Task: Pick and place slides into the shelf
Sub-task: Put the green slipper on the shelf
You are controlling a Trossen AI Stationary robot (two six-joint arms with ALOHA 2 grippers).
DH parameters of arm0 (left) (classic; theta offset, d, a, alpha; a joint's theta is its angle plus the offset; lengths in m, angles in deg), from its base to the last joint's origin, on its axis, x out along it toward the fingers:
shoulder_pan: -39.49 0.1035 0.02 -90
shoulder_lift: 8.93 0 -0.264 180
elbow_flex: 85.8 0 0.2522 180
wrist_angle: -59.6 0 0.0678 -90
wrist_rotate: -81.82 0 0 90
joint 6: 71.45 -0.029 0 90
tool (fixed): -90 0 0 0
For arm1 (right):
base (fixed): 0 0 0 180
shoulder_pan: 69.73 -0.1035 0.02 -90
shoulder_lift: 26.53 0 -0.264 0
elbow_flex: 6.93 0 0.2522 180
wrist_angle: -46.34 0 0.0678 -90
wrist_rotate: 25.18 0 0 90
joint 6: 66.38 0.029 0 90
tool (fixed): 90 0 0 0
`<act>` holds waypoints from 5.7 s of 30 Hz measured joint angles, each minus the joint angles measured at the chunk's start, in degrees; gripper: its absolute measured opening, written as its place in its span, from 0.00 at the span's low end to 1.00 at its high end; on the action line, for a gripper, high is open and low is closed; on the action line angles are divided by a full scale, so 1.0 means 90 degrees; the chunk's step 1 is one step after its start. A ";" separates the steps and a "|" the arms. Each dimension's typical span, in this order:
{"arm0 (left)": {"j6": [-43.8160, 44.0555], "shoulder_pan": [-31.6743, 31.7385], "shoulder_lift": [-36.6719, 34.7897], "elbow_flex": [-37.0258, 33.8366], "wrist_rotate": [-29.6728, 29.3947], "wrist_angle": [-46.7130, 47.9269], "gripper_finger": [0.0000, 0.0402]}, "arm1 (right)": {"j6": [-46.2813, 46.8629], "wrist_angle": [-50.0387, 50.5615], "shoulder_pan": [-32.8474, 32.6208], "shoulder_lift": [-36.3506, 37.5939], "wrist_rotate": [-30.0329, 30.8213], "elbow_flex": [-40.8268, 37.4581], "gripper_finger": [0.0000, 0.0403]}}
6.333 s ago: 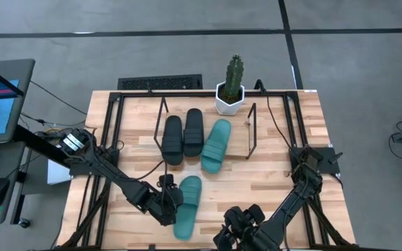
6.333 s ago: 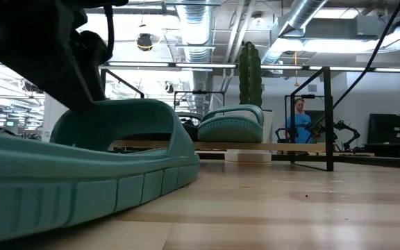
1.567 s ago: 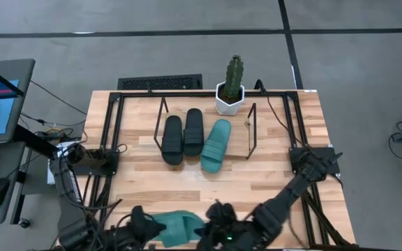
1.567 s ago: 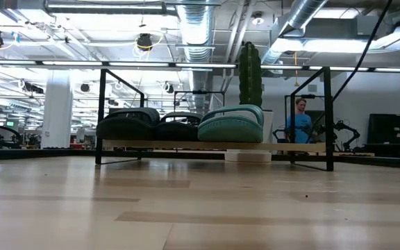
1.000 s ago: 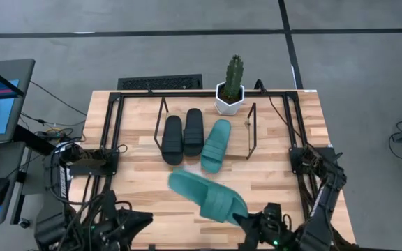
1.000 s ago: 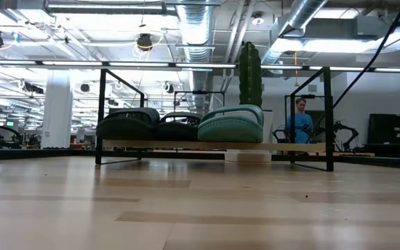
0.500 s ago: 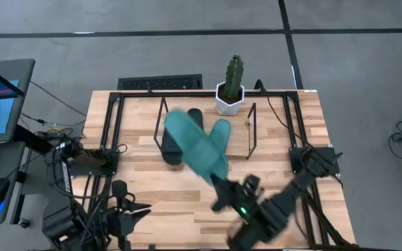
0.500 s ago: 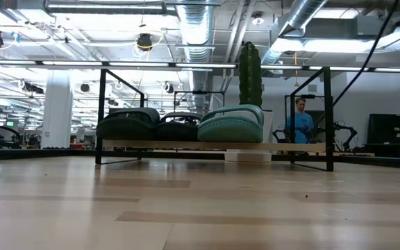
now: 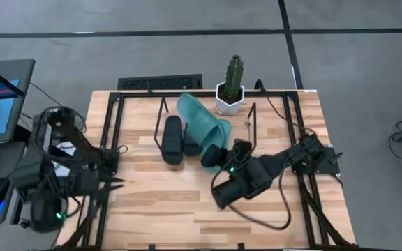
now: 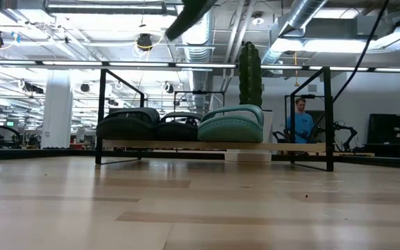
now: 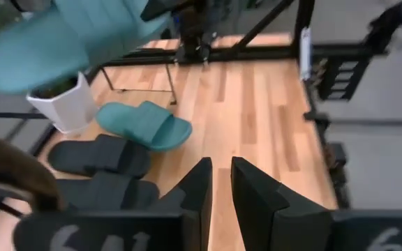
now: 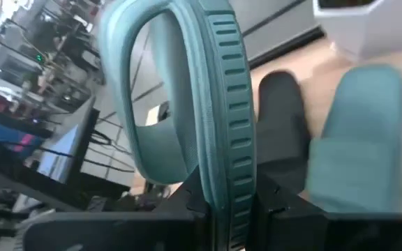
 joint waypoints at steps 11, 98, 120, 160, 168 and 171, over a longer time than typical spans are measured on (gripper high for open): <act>0.0126 -0.0219 -0.1197 -0.1368 -0.0355 -0.0664 0.11 | -0.0011 0.0026 0.0477 0.2107 -0.0394 -0.2207 0.08; -0.1365 0.0948 -0.1868 -0.1384 0.0143 -0.0192 0.11 | -0.0190 -0.0871 0.0901 0.1480 -0.4340 -0.4128 0.50; -0.1355 0.0947 -0.1870 -0.1384 0.0153 -0.0192 0.11 | -0.0476 -0.1541 0.1190 0.1226 -0.5194 -0.4185 0.62; -0.1368 0.0949 -0.1868 -0.1384 0.0311 -0.0319 0.11 | -0.1479 -0.1948 0.1935 0.1002 -0.5876 -0.4189 0.67; -0.1377 0.0947 -0.1868 -0.1384 0.0311 -0.0335 0.11 | -0.1003 -0.1949 0.1617 0.1002 -0.5620 -0.4189 0.67; -0.1380 0.0948 -0.1869 -0.1384 0.0311 -0.0335 0.11 | -0.0824 -0.1949 0.1543 0.1002 -0.5481 -0.4189 0.67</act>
